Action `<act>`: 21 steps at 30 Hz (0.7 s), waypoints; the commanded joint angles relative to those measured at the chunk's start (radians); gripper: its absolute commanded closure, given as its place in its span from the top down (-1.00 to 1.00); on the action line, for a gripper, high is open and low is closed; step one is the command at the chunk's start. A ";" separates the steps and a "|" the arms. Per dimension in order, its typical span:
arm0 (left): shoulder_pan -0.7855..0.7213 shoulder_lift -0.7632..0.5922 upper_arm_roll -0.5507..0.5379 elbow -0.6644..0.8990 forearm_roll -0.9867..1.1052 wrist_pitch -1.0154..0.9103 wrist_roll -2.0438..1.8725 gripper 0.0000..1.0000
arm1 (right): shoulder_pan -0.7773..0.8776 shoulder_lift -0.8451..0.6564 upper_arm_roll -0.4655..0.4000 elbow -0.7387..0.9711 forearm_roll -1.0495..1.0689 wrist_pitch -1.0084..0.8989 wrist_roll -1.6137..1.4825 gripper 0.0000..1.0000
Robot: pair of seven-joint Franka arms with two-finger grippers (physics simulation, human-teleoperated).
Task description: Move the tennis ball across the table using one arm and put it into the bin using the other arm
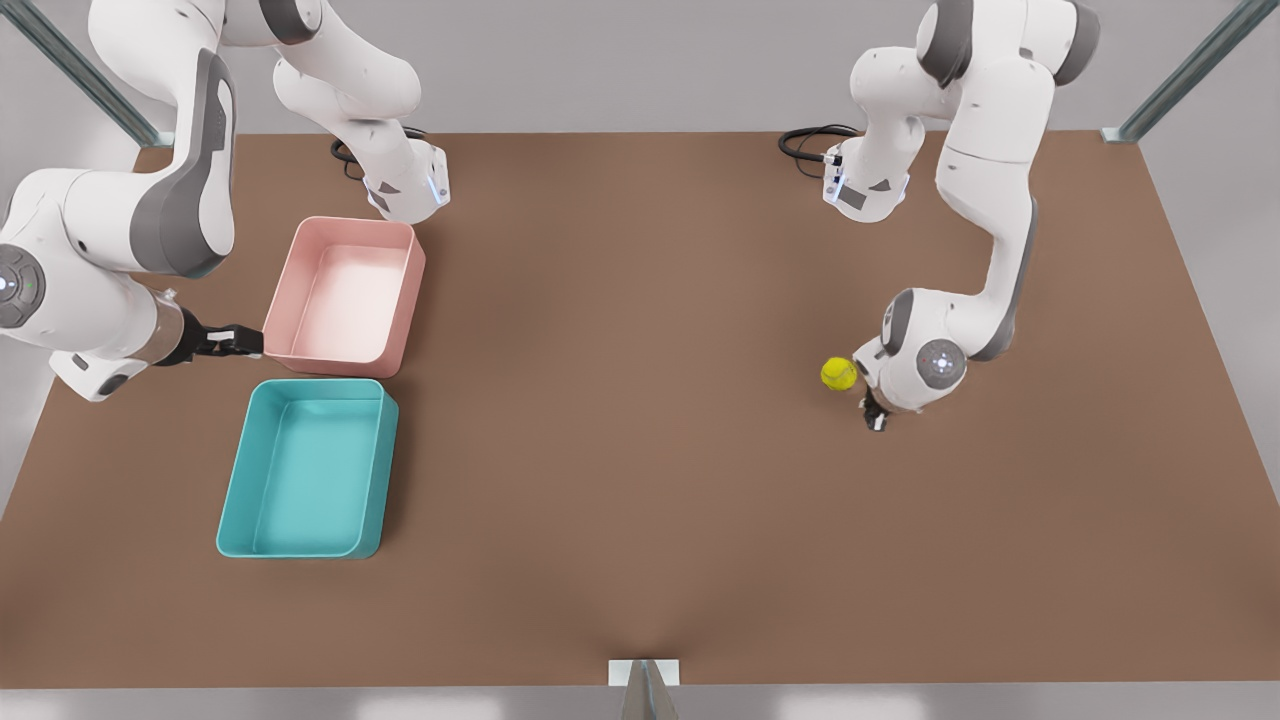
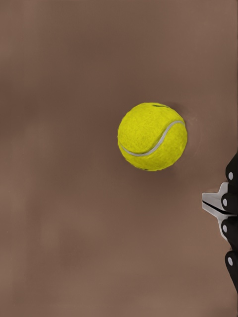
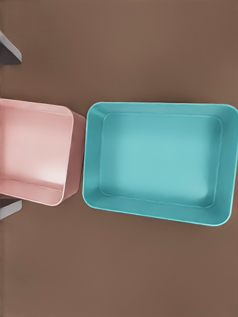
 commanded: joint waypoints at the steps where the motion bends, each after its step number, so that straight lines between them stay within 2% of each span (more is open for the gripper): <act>1: 0.020 -0.012 -0.023 0.076 -0.058 -0.203 -1.284 -0.57 | 0.000 0.000 0.000 0.001 0.001 -0.001 -0.010 1.00; 2: 0.028 -0.018 0.001 0.131 -0.038 -0.286 -1.264 -0.19 | 0.000 0.000 0.000 0.001 0.001 -0.001 -0.010 1.00; 3: 0.034 -0.036 0.049 0.165 -0.021 -0.378 -1.215 1.00 | 0.000 0.000 0.000 0.001 0.001 -0.001 -0.010 1.00; 4: 0.042 -0.058 0.167 0.287 -0.047 -0.545 -1.241 1.00 | 0.000 0.000 0.000 0.001 0.001 -0.001 -0.010 1.00; 5: 0.053 -0.063 0.173 0.548 -0.087 -0.844 -1.538 1.00 | 0.000 0.000 0.000 0.001 0.002 -0.001 -0.010 1.00; 6: 0.043 -0.150 0.163 0.584 -0.034 -0.888 -1.711 1.00 | 0.000 0.000 0.000 0.001 -0.001 -0.002 -0.011 1.00; 7: 0.043 -0.173 0.133 0.587 0.008 -0.891 -1.688 1.00 | 0.000 0.000 0.000 0.001 0.007 -0.011 -0.011 1.00; 9: 0.043 -0.173 0.137 0.596 -0.041 -0.889 -1.747 1.00 | 0.008 0.012 0.009 0.003 0.010 -0.013 -0.013 1.00; 11: 0.045 -0.201 0.132 0.616 -0.124 -0.861 -1.999 1.00 | 0.117 0.072 0.024 -0.016 0.011 -0.004 -0.050 1.00; 12: 0.045 -0.199 0.129 0.653 -0.124 -0.884 -1.976 1.00 | 0.192 0.100 0.023 -0.026 0.013 0.016 -0.039 1.00; 13: 0.045 -0.178 0.120 0.684 -0.112 -0.958 -1.916 1.00 | 0.235 0.123 0.023 -0.031 0.008 0.093 -0.036 1.00; 17: 0.048 -0.165 0.118 0.687 -0.102 -1.009 -1.887 1.00 | 0.284 0.204 0.023 -0.031 0.010 0.217 0.133 1.00; 19: 0.053 -0.168 0.120 0.687 -0.109 -1.027 -1.807 1.00 | 0.308 0.181 0.018 -0.069 0.005 0.240 0.134 1.00; 21: 0.051 -0.170 0.118 0.713 -0.107 -1.093 -1.806 1.00 | 0.308 0.111 0.018 -0.220 -0.006 0.364 0.133 1.00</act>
